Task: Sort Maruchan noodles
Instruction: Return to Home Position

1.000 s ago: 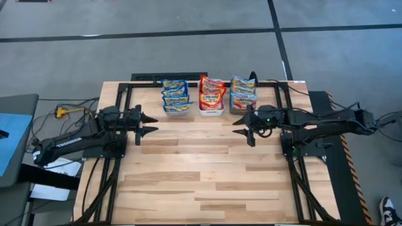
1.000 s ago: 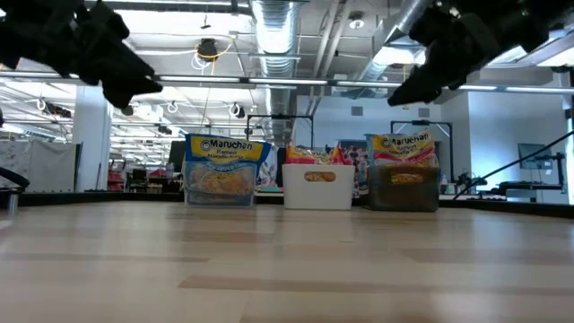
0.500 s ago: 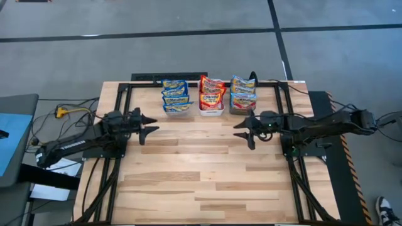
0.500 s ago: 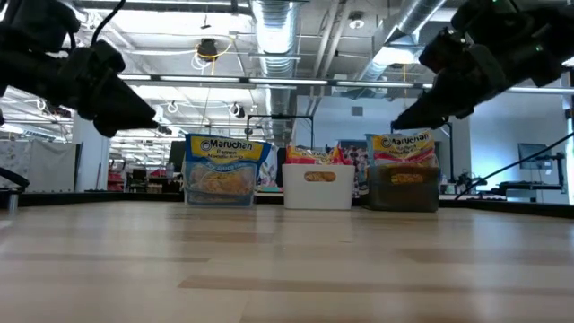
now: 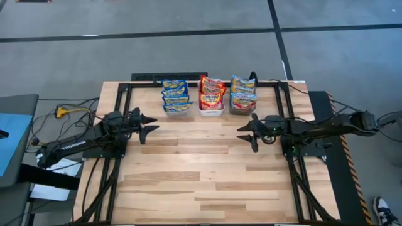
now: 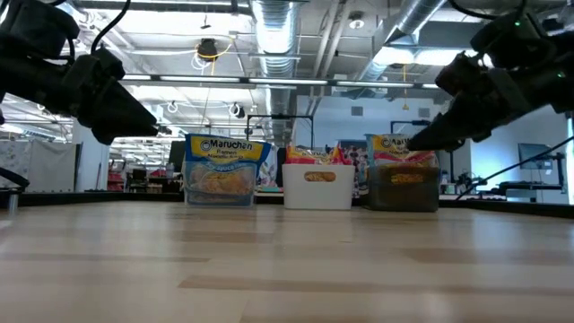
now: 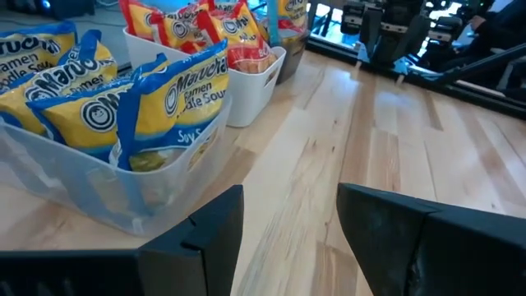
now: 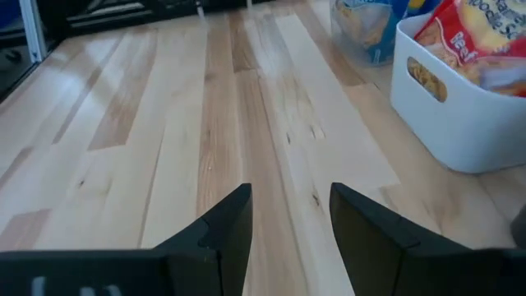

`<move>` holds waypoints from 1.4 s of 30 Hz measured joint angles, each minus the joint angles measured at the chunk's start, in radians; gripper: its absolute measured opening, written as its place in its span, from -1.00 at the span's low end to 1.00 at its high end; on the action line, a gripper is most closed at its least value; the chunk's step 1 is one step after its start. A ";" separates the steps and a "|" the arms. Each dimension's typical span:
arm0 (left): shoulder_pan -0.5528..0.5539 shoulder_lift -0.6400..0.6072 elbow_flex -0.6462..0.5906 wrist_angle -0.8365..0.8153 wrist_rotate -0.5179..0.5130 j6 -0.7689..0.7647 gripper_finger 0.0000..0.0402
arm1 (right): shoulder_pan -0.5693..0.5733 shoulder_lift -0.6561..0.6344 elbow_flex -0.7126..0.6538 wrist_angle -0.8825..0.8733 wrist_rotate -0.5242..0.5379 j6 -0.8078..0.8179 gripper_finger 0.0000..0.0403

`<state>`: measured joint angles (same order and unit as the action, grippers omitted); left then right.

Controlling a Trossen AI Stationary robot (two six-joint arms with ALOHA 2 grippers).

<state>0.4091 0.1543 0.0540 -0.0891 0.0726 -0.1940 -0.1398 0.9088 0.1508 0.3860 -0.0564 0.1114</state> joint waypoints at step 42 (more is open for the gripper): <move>0.000 -0.150 -0.002 0.036 -0.079 0.199 -0.09 | -0.308 -0.903 -0.145 -0.259 0.016 -0.014 -0.08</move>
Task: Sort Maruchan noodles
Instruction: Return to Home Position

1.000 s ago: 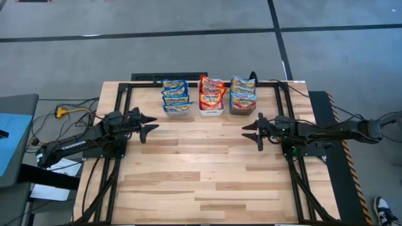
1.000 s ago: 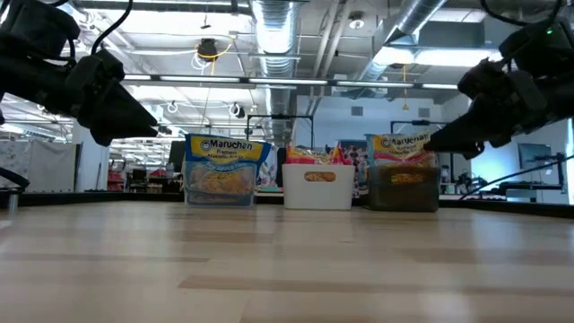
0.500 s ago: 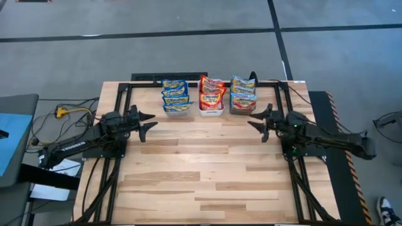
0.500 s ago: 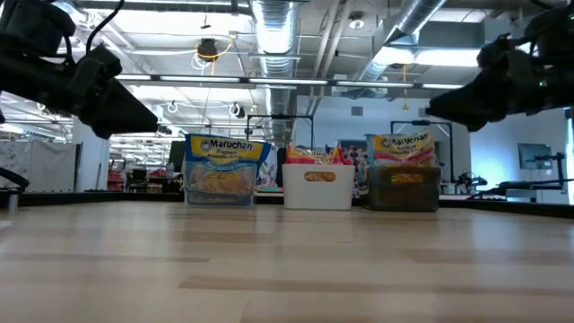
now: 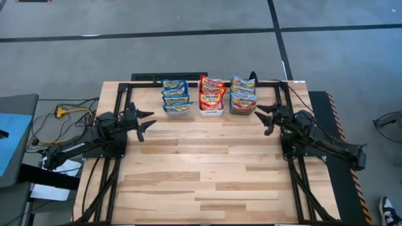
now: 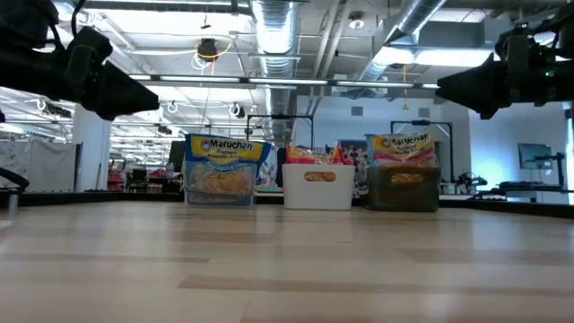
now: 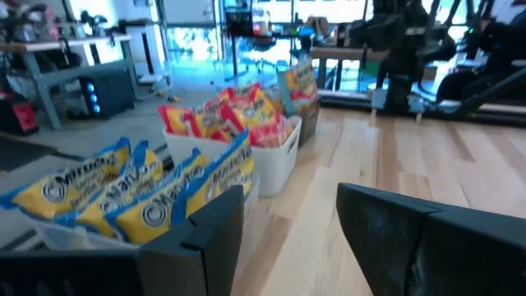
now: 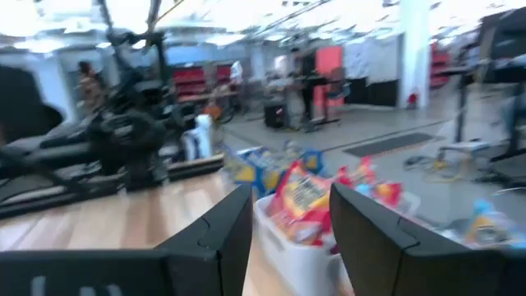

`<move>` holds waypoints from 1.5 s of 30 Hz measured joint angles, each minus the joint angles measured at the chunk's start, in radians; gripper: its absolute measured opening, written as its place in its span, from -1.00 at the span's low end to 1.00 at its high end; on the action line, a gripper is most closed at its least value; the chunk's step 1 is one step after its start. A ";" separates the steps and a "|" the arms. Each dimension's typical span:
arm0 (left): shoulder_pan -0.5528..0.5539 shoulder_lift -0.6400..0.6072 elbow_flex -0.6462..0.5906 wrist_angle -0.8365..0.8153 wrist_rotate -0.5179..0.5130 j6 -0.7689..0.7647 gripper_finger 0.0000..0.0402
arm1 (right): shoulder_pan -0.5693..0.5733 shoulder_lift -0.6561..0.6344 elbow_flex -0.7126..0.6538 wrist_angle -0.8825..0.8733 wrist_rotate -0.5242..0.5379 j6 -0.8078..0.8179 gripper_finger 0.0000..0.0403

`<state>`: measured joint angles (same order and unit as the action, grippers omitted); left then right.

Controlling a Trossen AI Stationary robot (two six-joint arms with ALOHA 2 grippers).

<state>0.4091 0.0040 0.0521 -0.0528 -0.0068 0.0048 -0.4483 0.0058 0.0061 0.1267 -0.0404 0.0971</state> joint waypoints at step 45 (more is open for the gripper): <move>0.000 0.004 0.003 -0.058 -0.001 -0.114 -0.09 | -0.065 0.021 0.006 -0.120 0.024 0.105 -0.08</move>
